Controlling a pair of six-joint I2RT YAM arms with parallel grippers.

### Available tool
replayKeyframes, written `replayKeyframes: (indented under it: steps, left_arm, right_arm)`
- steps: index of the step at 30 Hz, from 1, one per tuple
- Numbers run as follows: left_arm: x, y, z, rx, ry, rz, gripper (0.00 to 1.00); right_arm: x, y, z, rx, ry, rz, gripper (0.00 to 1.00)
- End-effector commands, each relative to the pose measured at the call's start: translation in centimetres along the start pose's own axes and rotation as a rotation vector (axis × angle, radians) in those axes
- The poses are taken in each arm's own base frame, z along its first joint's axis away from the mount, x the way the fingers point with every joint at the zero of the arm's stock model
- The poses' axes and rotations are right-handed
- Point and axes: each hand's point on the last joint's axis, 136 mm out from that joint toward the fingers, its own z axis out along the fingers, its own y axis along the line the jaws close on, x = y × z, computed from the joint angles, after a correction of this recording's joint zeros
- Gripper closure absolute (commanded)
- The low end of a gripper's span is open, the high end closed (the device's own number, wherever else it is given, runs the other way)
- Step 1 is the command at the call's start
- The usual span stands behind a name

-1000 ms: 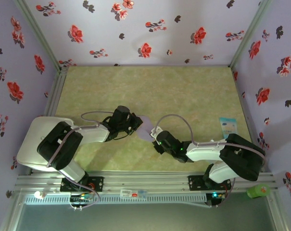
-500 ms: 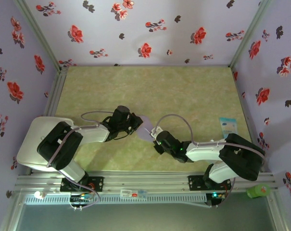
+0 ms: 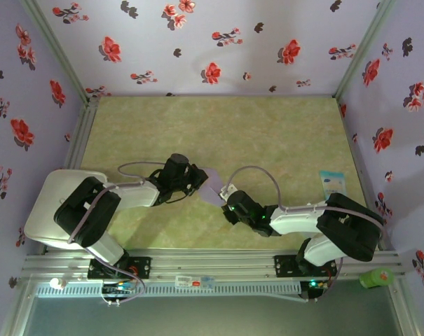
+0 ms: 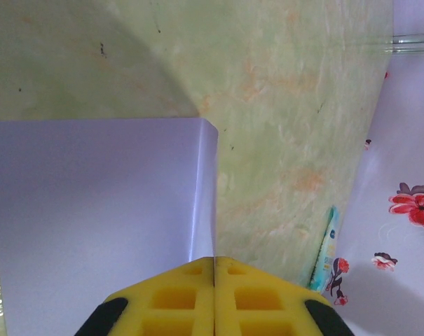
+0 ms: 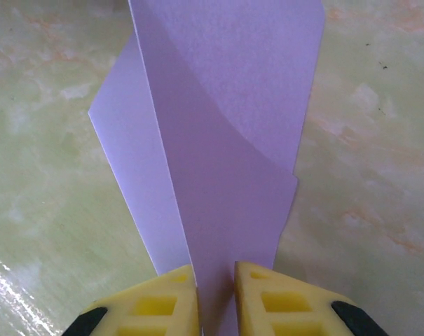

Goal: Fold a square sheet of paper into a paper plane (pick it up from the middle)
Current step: Fourth fold the wing at the center of the table.

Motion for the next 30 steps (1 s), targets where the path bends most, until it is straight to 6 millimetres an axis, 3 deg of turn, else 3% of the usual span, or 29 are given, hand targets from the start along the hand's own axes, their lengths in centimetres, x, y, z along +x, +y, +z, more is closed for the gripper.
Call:
replayKeyframes:
  steps: [1, 15, 17, 19, 23, 30]
  left_arm:
    - [-0.3, 0.1, -0.3, 0.002, -0.007, -0.006, 0.93]
    - [-0.3, 0.3, -0.2, -0.003, -0.006, -0.007, 0.92]
    - [-0.3, 0.0, -0.4, 0.004, -0.009, 0.001, 0.84]
    - [-0.6, -0.4, -1.0, 0.012, -0.025, 0.021, 0.68]
    - [-1.7, -0.6, -3.2, -0.015, -0.106, 0.061, 0.58]
    - [-2.9, 0.0, -6.2, -0.062, -0.182, 0.089, 0.55]
  right_arm:
    - [-2.0, 0.5, -0.4, -0.02, -0.06, 0.043, 0.8]
    - [-1.5, 0.9, 0.0, -0.042, -0.042, 0.05, 0.89]
    - [-1.4, 1.1, 0.1, -0.049, -0.037, 0.059, 0.91]
    - [-1.3, 1.1, 0.2, -0.057, -0.028, 0.087, 0.93]
    - [-1.2, 1.6, 0.7, -0.125, -0.003, 0.191, 0.94]
    - [-1.2, 2.1, 1.6, -0.211, 0.041, 0.313, 0.95]
